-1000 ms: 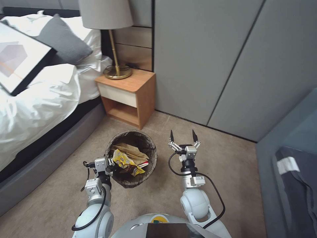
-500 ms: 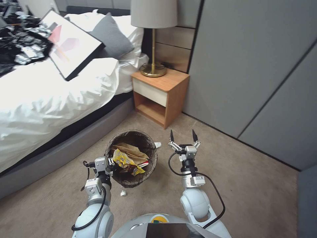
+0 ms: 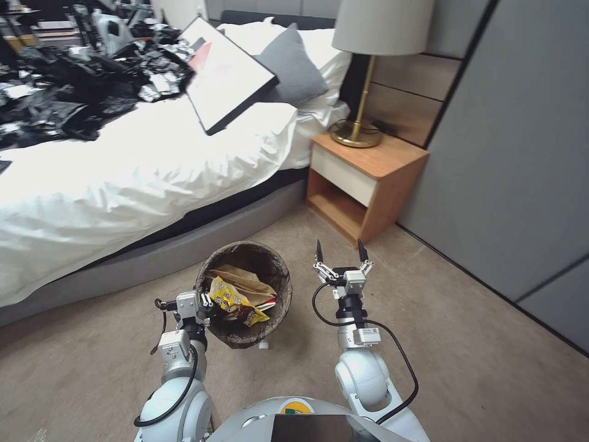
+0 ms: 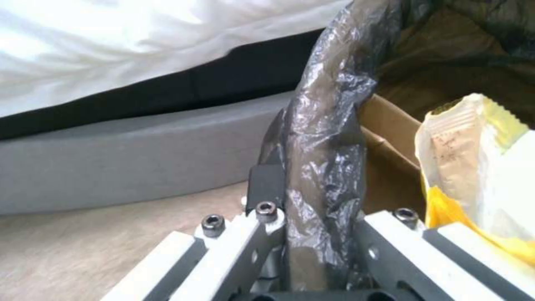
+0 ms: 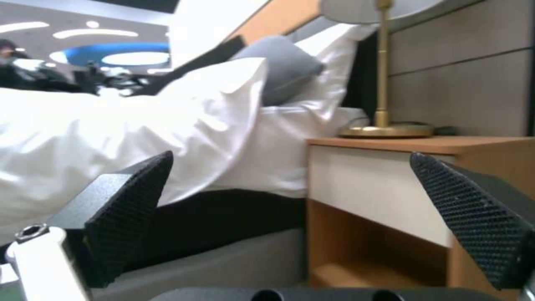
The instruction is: Pick up the trash bin, then pick up the garbage from the floor and place it into the trash bin.
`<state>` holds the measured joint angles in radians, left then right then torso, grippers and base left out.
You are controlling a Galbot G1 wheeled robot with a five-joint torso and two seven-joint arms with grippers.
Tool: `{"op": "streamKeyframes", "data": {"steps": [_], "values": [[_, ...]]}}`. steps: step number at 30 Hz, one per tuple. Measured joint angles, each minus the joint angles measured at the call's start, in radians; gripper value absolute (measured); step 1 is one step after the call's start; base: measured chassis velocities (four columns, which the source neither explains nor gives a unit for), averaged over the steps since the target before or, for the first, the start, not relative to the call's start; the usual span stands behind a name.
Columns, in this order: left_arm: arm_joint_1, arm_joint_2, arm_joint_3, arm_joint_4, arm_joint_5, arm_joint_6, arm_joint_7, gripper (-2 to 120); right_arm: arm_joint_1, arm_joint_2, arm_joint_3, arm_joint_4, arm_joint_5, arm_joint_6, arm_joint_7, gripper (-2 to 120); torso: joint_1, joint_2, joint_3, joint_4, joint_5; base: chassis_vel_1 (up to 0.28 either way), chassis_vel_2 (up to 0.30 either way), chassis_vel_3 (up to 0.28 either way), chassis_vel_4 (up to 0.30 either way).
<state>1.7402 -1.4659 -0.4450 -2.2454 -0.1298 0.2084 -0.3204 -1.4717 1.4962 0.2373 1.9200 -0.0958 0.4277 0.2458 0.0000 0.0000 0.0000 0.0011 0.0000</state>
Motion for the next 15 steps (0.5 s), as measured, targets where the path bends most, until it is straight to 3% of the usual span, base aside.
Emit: {"op": "streamKeyframes", "data": {"steps": [7,15], "values": [[-0.004,0.0,0.002,0.004,0.005,-0.016,0.007,0,-0.003,0.003,0.0,0.0,-0.011,0.0,-0.002,100,0.0,0.0,0.0,0.0002,-0.0002,0.077,0.092,0.068,0.086],[-0.005,0.001,0.002,0.004,0.014,-0.019,0.009,0,-0.004,0.008,0.001,0.002,-0.025,-0.001,-0.004,100,0.0,0.0,0.0,-0.0004,-0.0005,0.0,0.0,0.0,0.0]]}}
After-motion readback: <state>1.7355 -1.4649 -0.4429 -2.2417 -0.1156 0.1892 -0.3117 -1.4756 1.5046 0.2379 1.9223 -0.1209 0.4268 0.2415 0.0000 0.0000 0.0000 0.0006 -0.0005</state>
